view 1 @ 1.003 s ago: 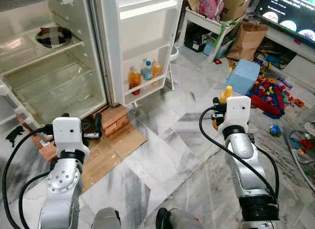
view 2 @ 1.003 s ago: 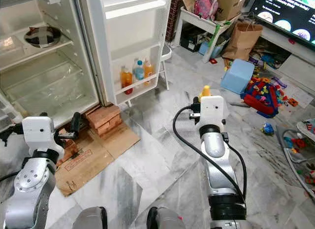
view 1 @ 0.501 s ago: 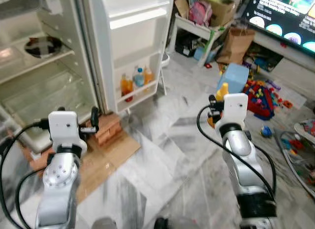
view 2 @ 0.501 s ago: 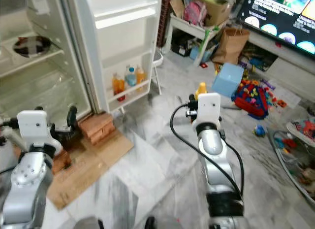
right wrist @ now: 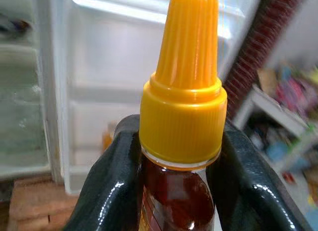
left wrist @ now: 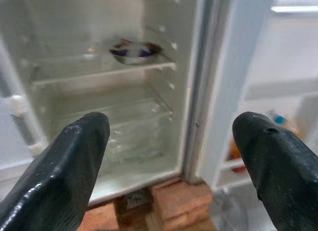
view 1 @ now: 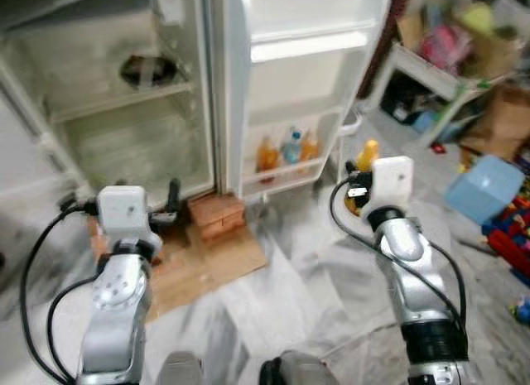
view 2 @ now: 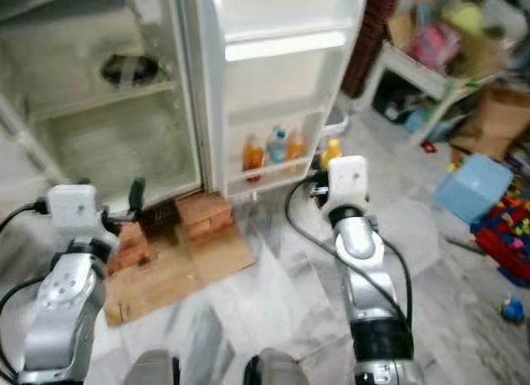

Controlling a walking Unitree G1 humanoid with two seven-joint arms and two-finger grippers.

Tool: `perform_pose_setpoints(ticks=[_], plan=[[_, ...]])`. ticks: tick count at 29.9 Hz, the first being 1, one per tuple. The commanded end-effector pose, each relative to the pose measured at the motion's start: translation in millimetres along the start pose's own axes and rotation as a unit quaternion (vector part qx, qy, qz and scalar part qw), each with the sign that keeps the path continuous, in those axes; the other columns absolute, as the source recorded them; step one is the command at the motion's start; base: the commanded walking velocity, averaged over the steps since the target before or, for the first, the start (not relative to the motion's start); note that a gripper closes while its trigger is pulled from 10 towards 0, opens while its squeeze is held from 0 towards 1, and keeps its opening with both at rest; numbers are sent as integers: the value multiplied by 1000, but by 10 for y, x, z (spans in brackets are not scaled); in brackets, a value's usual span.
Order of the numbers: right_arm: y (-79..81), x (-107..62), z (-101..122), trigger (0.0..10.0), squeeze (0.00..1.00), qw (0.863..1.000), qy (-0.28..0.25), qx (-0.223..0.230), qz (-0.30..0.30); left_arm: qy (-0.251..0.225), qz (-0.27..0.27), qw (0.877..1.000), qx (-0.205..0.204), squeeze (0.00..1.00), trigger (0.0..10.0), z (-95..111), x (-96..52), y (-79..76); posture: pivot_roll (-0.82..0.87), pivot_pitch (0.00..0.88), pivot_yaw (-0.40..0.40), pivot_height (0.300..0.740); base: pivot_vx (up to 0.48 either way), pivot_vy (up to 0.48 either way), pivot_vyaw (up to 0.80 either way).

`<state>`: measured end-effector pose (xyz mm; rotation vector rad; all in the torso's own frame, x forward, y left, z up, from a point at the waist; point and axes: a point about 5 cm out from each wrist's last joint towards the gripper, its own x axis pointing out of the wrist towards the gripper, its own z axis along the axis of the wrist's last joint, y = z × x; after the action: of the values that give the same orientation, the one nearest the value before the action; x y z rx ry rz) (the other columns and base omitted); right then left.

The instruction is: Restocking fridge

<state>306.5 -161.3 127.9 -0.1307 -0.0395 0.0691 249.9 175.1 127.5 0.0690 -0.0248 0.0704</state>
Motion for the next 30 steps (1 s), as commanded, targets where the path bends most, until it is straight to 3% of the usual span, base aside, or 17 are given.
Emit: perform_pose_setpoints(ticks=[1, 20, 30], plan=[[66, 38, 119, 10000, 0, 999, -28, 7, 16, 14, 15, 1000, 14, 0, 10000, -43, -11, 61, 53, 111, -111, 740, 322, -352, 788], [114, 51, 141, 10000, 0, 999, -37, 4, 37, 23, 21, 999, 18, 0, 10000, -68, 9, 58, 50, 100, -109, 740, 329, -345, 771], [123, 67, 142, 10000, 0, 999, -39, 1, 38, 22, 25, 999, 18, 0, 10000, -66, 14, 63, 54, 96, -111, 740, 347, -229, 429]])
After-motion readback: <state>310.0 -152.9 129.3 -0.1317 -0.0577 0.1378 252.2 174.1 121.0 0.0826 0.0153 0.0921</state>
